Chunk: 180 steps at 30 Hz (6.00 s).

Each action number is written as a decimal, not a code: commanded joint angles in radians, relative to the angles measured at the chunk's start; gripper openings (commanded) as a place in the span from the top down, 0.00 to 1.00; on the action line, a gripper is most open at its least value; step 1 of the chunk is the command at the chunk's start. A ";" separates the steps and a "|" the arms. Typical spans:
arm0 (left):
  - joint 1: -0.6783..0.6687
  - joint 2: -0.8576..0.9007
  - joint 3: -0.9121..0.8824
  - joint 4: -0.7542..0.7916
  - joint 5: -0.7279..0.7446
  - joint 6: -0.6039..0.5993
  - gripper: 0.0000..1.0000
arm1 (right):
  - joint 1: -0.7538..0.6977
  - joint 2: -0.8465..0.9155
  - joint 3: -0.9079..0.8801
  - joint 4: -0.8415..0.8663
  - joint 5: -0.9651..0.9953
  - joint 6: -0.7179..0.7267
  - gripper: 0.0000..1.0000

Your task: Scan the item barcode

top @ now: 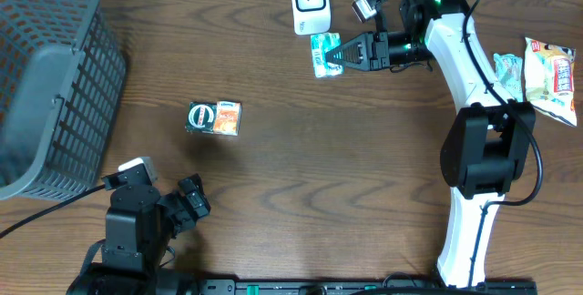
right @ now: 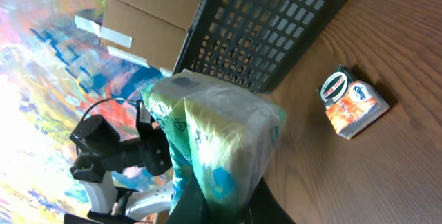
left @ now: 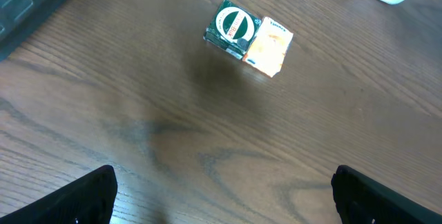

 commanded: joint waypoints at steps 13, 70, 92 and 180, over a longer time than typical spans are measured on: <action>0.002 -0.005 0.002 -0.002 -0.003 0.002 0.02 | 0.082 -0.031 0.011 0.078 0.267 0.187 0.98; 0.002 -0.004 0.002 -0.002 -0.003 0.002 0.02 | 0.310 0.248 0.189 1.237 1.953 -0.359 0.99; 0.002 -0.005 0.002 -0.002 -0.003 0.002 0.02 | 0.292 0.193 0.188 1.230 1.863 -0.131 0.99; 0.002 -0.005 0.002 -0.002 -0.003 0.002 0.02 | 0.587 0.367 0.131 0.658 0.976 1.340 0.43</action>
